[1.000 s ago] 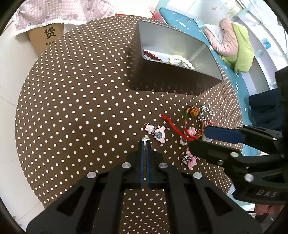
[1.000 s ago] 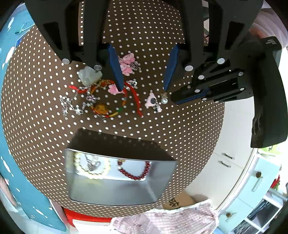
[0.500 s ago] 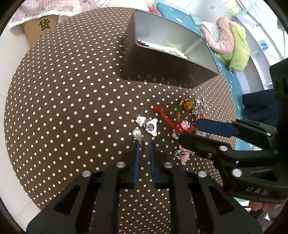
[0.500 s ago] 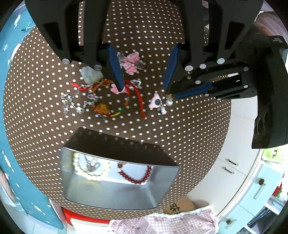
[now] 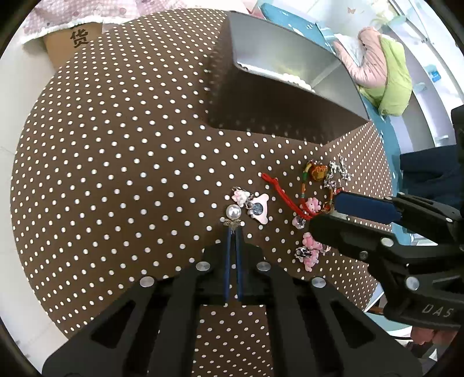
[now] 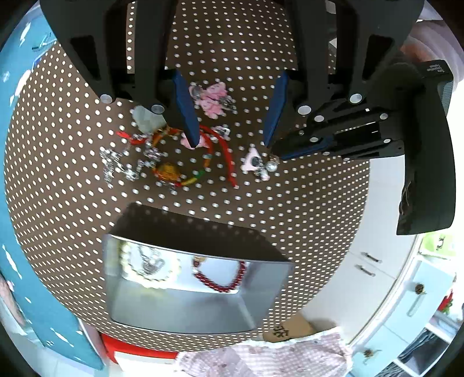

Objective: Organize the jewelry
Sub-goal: 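Grasp the small silver pearl earring with the left gripper while the right reaches the pink charm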

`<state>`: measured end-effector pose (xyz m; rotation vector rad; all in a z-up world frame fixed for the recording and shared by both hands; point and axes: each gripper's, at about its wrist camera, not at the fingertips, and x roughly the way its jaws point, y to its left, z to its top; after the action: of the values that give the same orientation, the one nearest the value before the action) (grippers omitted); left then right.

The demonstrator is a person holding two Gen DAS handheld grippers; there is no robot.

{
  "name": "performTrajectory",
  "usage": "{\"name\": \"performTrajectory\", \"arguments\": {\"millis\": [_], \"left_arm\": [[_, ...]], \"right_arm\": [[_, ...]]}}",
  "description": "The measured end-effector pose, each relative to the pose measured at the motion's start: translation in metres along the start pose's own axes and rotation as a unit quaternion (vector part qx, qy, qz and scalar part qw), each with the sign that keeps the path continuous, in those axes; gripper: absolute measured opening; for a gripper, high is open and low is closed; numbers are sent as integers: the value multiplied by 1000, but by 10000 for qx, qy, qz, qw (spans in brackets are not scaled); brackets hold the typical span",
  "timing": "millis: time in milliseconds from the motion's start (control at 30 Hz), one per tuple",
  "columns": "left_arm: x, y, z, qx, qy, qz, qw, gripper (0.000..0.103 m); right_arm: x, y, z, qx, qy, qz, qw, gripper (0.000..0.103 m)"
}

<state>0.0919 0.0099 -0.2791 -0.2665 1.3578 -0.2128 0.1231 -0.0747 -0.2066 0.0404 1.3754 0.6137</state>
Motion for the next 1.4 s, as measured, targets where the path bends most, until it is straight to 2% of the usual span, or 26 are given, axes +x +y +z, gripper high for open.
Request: {"name": "performTrajectory", "arguments": {"millis": [267,467,533,600,633,833,933,1000,1400], "left_arm": [[-37,44,-3,-247,-260,49,9993,3],[-62,81,-15,-492,-409,95,9979,3],[-70,91,-21,-564,-437,97,9974,3],[-76,99,-26,-619,-454,105,9970,3],[-78,99,-29,-635,-458,112,9969,3],[-84,92,-35,-635,-479,138,9967,3],[-83,74,-31,-539,-537,163,9970,3],[-84,52,-23,-474,-588,165,9970,3],[-105,-4,17,240,-1009,15,9946,3]], "right_arm": [[19,26,10,-522,95,174,9984,33],[44,38,15,-782,276,-14,9966,30],[53,41,16,-876,340,-292,9951,24],[54,44,17,-950,272,-315,9946,22],[55,46,17,-999,249,-341,9941,16],[56,44,18,-889,254,-240,9954,13],[51,40,18,-772,235,-166,9966,13],[42,39,19,-708,150,-148,9973,13],[-38,8,20,-224,-670,-125,9974,13]]}}
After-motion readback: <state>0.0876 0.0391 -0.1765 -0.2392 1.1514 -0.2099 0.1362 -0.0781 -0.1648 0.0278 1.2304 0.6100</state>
